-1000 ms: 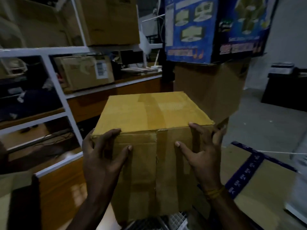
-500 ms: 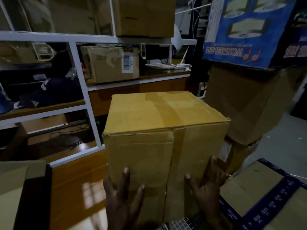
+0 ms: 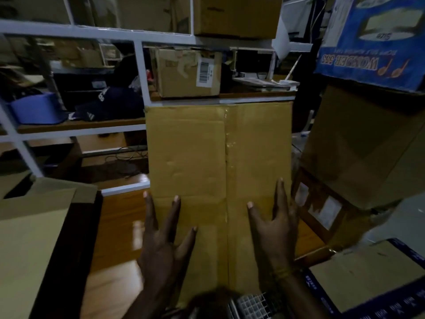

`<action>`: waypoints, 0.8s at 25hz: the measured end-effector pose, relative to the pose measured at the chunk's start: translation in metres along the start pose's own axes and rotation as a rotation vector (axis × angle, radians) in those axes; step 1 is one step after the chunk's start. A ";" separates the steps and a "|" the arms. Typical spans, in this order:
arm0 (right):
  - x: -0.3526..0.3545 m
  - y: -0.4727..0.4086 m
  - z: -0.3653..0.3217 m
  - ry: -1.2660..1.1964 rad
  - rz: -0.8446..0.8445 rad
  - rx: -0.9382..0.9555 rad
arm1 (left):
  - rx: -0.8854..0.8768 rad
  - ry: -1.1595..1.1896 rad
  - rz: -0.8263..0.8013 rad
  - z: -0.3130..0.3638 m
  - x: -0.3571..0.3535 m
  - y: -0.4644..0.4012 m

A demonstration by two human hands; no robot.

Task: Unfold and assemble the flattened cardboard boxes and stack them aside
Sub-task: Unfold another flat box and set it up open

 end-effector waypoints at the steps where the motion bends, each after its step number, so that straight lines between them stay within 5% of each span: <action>1: -0.003 -0.004 -0.004 0.043 -0.067 0.026 | 0.053 -0.011 -0.001 0.000 0.003 -0.001; 8: -0.012 -0.015 -0.002 0.074 -0.274 0.127 | 0.004 -0.214 0.047 0.015 0.011 0.007; 14: 0.003 -0.005 0.009 0.058 -0.286 0.116 | 0.089 -0.239 0.062 0.017 0.025 0.024; 20: -0.013 -0.002 0.018 0.102 -0.488 0.147 | 0.092 -0.315 -0.090 0.006 0.019 0.030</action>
Point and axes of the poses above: each hand's wrist, its own y-axis away from the middle knuckle, its own x-axis out of the back of the hand, z = x × y, the point moved 7 cm from there along -y, towards the middle knuckle, and after that the axes turned 15 degrees about z, right-handed, at the moved point
